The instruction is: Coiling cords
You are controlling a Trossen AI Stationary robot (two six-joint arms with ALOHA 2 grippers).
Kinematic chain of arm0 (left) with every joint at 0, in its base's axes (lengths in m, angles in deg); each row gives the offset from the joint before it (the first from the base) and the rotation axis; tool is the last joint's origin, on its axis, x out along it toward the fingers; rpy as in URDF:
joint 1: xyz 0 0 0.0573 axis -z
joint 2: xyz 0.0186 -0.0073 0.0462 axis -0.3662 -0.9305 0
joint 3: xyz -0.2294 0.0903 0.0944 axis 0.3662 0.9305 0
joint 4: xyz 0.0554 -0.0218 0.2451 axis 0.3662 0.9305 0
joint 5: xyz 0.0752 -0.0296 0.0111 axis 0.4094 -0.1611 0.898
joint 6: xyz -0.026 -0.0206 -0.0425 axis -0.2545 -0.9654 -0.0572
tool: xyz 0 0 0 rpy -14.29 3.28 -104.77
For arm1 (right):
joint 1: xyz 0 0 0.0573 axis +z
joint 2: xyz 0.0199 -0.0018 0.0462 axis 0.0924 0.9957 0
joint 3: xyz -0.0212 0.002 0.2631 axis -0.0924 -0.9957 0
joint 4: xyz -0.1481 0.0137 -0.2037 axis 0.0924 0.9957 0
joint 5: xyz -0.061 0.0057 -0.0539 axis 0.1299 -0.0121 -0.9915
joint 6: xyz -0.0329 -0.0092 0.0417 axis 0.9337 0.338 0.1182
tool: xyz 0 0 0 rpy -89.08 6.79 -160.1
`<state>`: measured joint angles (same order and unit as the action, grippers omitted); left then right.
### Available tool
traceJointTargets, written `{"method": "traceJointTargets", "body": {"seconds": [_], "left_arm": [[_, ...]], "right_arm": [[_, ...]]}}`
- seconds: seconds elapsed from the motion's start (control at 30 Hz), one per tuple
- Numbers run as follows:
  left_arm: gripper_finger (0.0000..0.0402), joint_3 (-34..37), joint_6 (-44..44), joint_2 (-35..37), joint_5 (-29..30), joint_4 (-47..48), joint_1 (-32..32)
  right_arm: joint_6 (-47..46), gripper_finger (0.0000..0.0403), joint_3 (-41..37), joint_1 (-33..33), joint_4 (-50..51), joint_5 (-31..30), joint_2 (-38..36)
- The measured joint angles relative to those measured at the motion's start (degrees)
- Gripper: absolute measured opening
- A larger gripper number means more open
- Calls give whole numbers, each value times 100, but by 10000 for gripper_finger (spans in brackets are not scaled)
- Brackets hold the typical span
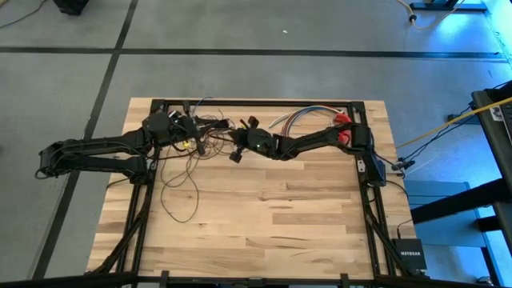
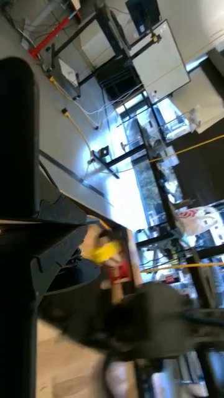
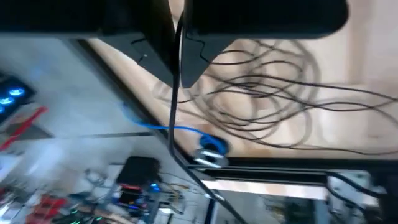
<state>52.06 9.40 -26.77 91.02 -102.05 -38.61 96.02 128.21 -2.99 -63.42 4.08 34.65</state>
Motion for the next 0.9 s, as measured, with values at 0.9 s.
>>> {"method": "traceJointTargets", "body": {"seconds": [0.9], "left_arm": [[5,0,158,-52,570,698,-22]], "right_arm": [[695,3,-643,402,66,224,-1661]]}}
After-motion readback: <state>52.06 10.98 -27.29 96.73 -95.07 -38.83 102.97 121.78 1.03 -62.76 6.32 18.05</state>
